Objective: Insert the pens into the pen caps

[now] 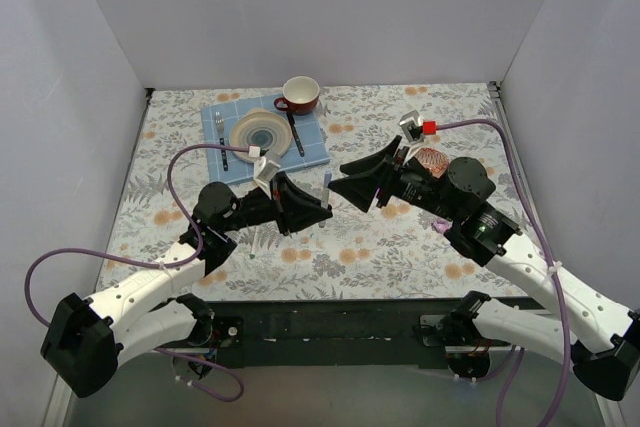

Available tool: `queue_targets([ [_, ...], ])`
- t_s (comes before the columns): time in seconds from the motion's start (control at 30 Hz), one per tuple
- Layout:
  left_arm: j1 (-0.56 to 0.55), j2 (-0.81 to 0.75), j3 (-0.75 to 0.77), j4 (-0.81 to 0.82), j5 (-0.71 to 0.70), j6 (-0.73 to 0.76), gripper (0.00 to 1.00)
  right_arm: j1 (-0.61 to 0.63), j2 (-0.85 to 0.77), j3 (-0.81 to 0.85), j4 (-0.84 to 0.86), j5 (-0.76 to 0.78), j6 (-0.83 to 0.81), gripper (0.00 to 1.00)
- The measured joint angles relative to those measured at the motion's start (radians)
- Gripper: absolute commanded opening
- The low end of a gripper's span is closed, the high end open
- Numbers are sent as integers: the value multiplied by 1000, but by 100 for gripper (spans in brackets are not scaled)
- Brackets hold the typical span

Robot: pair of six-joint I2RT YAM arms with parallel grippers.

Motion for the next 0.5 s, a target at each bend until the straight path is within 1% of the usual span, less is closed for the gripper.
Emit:
queue_targets([
  [0.2,0,-1,-2,7,35,-1,0,0,31,16,17,-19,-33,72],
  [0.5,0,-7,-13,45,75,-16,0,0,98,23,88,-95,-42,69],
])
